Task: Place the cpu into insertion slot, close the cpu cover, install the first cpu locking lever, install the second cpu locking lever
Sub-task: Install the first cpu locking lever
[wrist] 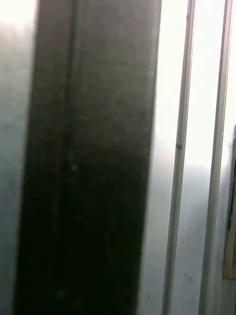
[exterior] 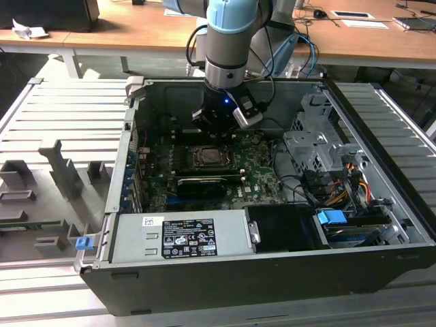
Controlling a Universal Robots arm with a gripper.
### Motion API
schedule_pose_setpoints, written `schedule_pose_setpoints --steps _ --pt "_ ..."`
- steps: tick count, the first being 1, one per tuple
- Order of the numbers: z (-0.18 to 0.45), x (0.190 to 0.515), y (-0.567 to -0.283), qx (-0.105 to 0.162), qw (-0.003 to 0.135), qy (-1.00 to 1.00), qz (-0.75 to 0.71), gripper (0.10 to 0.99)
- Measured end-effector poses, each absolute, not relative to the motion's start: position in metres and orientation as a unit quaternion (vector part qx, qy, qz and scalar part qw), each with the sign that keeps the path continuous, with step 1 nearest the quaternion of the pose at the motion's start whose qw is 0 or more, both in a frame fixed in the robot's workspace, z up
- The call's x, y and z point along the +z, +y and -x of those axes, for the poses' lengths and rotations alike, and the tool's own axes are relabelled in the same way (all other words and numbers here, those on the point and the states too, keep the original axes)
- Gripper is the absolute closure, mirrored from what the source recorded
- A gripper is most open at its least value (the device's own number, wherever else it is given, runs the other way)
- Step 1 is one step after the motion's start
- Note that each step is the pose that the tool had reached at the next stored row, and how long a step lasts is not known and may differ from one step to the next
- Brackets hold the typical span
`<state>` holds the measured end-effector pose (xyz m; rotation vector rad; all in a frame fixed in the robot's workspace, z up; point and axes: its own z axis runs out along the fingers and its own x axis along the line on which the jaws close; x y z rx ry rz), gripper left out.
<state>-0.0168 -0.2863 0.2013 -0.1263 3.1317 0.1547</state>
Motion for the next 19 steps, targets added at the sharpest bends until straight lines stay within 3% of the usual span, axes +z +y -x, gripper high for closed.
schedule_pose_setpoints --steps 8,19 --pt "0.017 0.22 -0.286 0.049 0.002 0.998 0.04 0.98" --pt "0.017 0.22 -0.293 0.049 0.002 0.998 0.04 0.98"
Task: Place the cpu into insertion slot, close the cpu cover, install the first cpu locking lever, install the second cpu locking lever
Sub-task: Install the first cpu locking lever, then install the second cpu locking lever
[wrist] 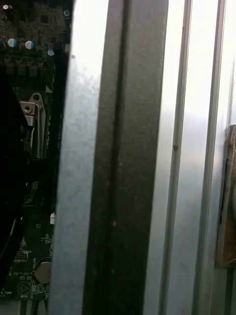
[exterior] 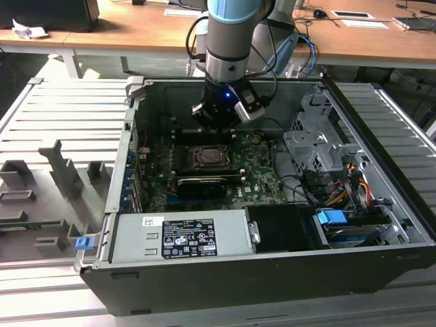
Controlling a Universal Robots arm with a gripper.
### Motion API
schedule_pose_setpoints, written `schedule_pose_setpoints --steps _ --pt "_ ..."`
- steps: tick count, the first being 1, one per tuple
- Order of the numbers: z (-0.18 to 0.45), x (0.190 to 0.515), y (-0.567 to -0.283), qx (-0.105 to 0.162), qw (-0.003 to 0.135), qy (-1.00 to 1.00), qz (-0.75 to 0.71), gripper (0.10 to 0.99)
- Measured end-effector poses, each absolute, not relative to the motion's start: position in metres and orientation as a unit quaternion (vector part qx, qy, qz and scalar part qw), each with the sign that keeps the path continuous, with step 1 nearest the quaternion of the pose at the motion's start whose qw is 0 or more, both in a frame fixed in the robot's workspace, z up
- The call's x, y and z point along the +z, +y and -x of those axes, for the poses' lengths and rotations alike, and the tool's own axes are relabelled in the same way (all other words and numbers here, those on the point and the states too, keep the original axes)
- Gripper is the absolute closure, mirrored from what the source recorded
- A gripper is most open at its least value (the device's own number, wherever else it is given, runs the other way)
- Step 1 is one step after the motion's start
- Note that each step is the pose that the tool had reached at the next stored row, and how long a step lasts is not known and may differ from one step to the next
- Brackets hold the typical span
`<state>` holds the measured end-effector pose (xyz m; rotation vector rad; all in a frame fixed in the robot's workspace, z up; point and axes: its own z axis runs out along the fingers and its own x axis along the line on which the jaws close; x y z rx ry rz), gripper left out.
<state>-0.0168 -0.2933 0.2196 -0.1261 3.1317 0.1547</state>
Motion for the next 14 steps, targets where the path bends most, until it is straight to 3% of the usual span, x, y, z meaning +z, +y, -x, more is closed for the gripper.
schedule_pose_setpoints --steps 8,14 --pt "0.017 0.221 -0.298 0.049 0.002 0.998 0.04 0.98" --pt "0.017 0.244 -0.298 0.049 0.002 0.998 0.04 0.98"
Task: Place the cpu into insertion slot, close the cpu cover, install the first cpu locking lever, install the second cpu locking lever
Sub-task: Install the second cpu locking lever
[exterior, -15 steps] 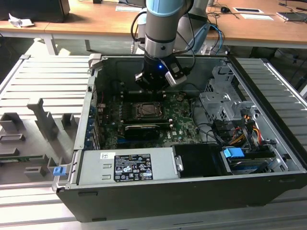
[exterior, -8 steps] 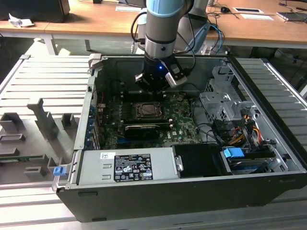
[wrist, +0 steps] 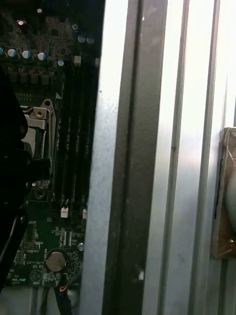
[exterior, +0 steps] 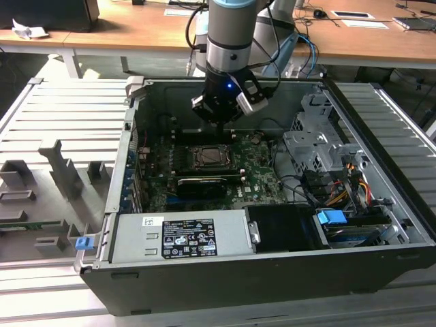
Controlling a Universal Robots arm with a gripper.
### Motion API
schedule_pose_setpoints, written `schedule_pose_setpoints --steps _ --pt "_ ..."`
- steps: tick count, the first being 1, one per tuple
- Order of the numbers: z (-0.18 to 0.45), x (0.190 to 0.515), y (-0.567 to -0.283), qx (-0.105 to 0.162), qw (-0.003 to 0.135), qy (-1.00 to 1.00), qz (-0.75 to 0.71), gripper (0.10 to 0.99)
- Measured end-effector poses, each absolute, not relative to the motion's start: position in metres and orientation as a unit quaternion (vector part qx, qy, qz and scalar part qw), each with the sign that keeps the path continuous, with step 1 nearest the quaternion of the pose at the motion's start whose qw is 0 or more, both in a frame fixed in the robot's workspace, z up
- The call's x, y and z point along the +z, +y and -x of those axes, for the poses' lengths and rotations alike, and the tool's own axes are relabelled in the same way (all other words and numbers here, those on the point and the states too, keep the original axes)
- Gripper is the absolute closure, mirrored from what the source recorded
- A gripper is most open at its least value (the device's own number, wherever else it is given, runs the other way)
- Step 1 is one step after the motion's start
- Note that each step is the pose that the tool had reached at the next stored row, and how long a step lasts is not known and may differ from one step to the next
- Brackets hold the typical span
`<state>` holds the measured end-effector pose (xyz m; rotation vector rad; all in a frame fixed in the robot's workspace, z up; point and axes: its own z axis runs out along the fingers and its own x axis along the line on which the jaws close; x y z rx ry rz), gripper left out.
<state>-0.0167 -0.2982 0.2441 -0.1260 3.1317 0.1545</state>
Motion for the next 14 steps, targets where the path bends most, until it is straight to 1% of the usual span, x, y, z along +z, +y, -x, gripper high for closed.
schedule_pose_setpoints --steps 2,8,14 --pt "0.017 0.256 -0.299 0.049 0.002 0.998 0.039 0.98" --pt "0.017 0.254 -0.318 0.049 0.002 0.998 0.039 0.98" --pt "0.017 0.249 -0.325 0.048 0.001 0.998 0.039 0.98"
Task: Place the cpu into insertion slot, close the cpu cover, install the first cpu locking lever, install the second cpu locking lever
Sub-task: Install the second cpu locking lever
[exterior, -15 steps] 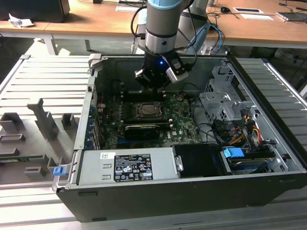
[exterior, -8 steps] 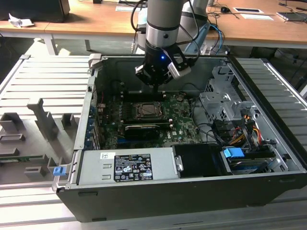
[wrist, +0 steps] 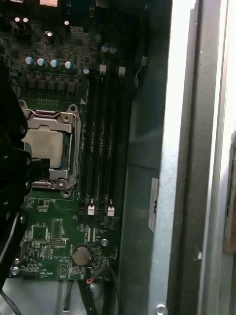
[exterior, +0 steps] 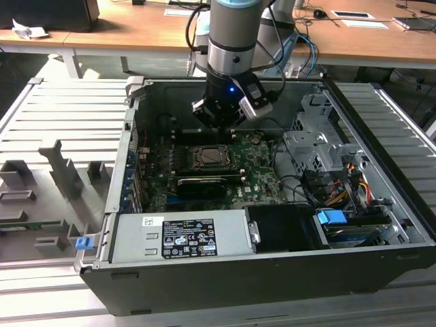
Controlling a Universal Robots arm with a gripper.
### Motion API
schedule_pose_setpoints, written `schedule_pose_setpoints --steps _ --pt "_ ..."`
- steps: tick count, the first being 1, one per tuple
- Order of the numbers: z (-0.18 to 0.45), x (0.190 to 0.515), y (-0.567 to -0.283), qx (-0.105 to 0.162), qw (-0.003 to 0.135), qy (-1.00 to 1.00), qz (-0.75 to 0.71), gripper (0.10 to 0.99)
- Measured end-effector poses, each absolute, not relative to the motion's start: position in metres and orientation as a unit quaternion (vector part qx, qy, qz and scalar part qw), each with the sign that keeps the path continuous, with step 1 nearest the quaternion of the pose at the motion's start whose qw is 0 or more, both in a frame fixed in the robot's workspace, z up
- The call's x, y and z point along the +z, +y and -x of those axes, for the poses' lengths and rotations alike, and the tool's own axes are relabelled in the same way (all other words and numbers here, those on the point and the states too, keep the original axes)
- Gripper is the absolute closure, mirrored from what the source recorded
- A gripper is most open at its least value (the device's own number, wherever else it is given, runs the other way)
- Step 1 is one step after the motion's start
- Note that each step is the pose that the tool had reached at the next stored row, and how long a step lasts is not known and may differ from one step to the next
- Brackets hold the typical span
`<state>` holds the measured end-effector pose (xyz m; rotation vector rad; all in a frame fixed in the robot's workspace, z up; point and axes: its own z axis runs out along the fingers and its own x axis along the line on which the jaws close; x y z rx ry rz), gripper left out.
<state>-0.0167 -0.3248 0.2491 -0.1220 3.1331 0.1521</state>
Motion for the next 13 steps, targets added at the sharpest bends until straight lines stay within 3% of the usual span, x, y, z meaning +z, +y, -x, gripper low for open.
schedule_pose_setpoints --steps 3,9,13 --pt "0.017 0.247 -0.33 0.048 0.0 0.998 0.038 0.98" --pt "0.017 0.245 -0.369 0.049 -0.002 0.998 0.038 0.98" --pt "0.02 0.242 -0.374 0.049 -0.003 0.998 0.038 0.98"
